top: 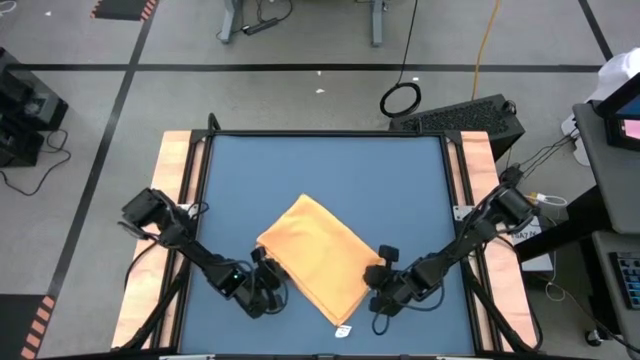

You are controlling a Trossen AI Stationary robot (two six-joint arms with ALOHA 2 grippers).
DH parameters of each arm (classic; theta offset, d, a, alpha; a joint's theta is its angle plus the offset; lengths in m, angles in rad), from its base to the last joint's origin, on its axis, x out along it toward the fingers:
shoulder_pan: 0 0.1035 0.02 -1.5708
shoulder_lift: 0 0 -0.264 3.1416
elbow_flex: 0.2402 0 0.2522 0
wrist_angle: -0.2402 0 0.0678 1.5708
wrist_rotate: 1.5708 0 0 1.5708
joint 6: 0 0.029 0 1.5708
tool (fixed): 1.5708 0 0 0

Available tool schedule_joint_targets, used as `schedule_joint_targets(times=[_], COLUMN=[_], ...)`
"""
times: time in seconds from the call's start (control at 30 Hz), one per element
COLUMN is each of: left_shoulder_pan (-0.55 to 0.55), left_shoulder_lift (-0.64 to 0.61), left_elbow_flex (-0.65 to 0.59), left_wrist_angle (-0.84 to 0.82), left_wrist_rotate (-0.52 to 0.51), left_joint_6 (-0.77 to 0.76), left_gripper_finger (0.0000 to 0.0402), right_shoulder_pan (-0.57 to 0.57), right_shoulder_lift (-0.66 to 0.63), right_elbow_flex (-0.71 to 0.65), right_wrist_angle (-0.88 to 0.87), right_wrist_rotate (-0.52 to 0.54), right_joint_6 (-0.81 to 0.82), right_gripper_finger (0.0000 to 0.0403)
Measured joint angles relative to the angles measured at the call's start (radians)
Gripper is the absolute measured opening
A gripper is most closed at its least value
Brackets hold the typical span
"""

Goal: Roll towel
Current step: Roll the yellow towel

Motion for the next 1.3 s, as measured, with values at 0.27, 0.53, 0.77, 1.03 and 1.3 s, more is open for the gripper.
schedule_joint_targets(times=[0.27, 0.53, 0.77, 1.03, 1.3], left_shoulder_pan=[0.068, 0.111, 0.087, 0.021, -0.015], left_shoulder_lift=[0.004, 0.005, -0.098, -0.246, -0.187], left_elbow_flex=[-0.018, -0.016, -0.011, -0.008, -0.011], left_wrist_angle=[-0.005, 0.041, -0.006, -0.001, 0.003], left_wrist_rotate=[-0.103, -0.105, -0.024, -0.014, -0.010], left_joint_6=[0.048, 0.160, 0.182, 0.179, 0.097], left_gripper_finger=[0.0043, 0.0043, 0.0043, 0.0043, 0.0043], right_shoulder_pan=[0.030, 0.053, 0.053, 0.053, 0.047], right_shoulder_lift=[0.029, 0.023, -0.044, -0.135, -0.110], right_elbow_flex=[0.000, 0.002, 0.003, 0.005, -0.037], right_wrist_angle=[0.066, 0.194, 0.191, 0.056, 0.037], right_wrist_rotate=[0.042, 0.081, 0.081, 0.136, 0.201], right_joint_6=[0.065, -0.046, -0.086, -0.150, -0.121], right_gripper_finger=[0.0000, 0.0000, 0.0000, 0.0000, 0.0000])
